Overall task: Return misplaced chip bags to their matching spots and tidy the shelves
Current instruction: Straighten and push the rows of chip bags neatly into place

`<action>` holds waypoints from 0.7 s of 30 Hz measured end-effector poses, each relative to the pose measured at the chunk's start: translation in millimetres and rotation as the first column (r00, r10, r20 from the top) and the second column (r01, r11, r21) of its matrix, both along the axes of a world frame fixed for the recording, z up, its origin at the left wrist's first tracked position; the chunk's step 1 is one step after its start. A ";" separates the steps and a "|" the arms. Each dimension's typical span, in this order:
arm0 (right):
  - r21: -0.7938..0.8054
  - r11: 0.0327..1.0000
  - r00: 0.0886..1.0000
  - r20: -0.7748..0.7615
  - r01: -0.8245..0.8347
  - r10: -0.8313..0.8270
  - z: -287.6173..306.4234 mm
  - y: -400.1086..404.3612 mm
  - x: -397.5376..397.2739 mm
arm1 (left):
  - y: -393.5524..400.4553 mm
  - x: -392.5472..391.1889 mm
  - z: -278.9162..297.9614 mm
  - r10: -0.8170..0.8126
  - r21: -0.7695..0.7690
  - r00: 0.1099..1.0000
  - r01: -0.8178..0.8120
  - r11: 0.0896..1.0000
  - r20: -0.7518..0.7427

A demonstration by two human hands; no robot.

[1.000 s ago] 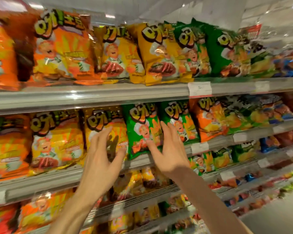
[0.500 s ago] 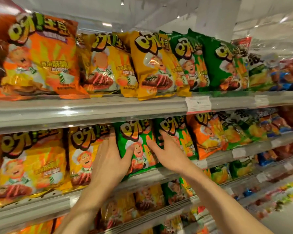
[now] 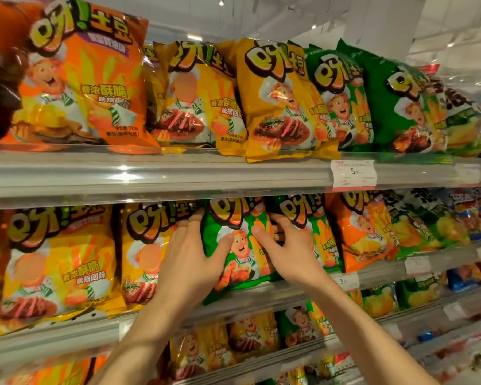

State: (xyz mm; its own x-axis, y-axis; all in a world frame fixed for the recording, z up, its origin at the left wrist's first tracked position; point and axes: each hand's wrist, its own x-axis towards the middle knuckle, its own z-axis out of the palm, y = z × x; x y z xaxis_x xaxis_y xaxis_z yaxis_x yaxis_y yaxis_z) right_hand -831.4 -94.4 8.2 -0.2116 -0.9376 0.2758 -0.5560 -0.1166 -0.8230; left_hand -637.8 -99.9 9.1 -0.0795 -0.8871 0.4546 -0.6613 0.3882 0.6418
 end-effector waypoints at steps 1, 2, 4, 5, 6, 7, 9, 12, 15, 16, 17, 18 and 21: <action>-0.009 1.000 1.000 0.010 0.005 -0.005 1.7 0.8 -1.1 | 1.2 -0.9 0.7 -0.003 -0.003 1.000 0.003 1.000 -0.017; -0.010 1.000 1.000 0.020 0.004 -0.004 4.4 2.8 -2.4 | 2.6 -2.2 1.3 -0.005 -0.007 0.999 0.005 1.000 -0.033; -0.009 1.000 0.999 0.040 -0.005 0.006 7.8 6.7 -6.6 | 8.4 -6.0 3.8 -0.016 0.002 0.997 0.016 1.000 -0.080; -0.013 1.000 0.999 0.046 -0.013 0.014 8.3 8.2 -9.1 | 13.4 -8.6 5.2 -0.025 0.017 0.993 0.027 0.999 -0.111; -0.022 0.999 0.998 0.051 -0.026 0.027 7.9 10.5 -12.3 | 18.9 -12.1 5.9 -0.036 0.032 0.989 0.041 0.999 -0.143; -0.044 0.998 0.997 0.062 -0.044 0.047 7.2 12.5 -15.8 | 23.9 -16.1 6.0 -0.053 0.050 0.984 0.062 0.997 -0.171; -0.078 0.994 0.995 0.064 -0.075 0.080 3.7 16.8 -27.0 | 34.4 -28.5 6.8 -0.093 0.069 0.966 0.112 0.991 -0.241; -0.080 0.992 0.995 0.021 -0.100 0.101 1.2 25.7 -53.6 | 46.9 -54.9 5.3 -0.129 0.053 0.916 0.161 0.986 -0.381; -0.103 0.986 0.991 0.001 -0.134 0.135 -0.9 34.5 -84.7 | 59.5 -84.1 0.7 -0.142 0.032 0.867 0.179 0.983 -0.477; -0.106 0.984 0.990 -0.011 -0.144 0.143 -0.6 37.3 -94.7 | 64.0 -93.9 -0.5 -0.141 0.022 0.858 0.174 0.984 -0.494; -0.103 0.984 0.989 -0.022 -0.148 0.146 -0.1 39.0 -104.6 | 67.5 -103.5 -1.7 -0.137 0.015 0.851 0.167 0.986 -0.507; -0.100 0.984 0.989 -0.034 -0.148 0.145 0.8 41.3 -114.1 | 70.9 -113.9 -2.3 -0.134 0.012 0.844 0.165 0.986 -0.519; -0.135 0.982 0.990 -0.056 -0.135 0.129 2.6 45.7 -144.7 | 77.6 -145.9 -2.0 -0.143 -0.006 0.823 0.168 0.986 -0.550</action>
State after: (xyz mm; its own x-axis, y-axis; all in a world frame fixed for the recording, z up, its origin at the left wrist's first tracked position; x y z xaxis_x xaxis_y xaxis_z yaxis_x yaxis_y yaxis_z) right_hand -976.2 -48.8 10.8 -0.0725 -0.9086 0.4113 -0.5653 -0.3023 -0.7675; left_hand -783.8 -22.3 7.1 0.0326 -0.9030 0.4285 -0.1303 0.4212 0.8976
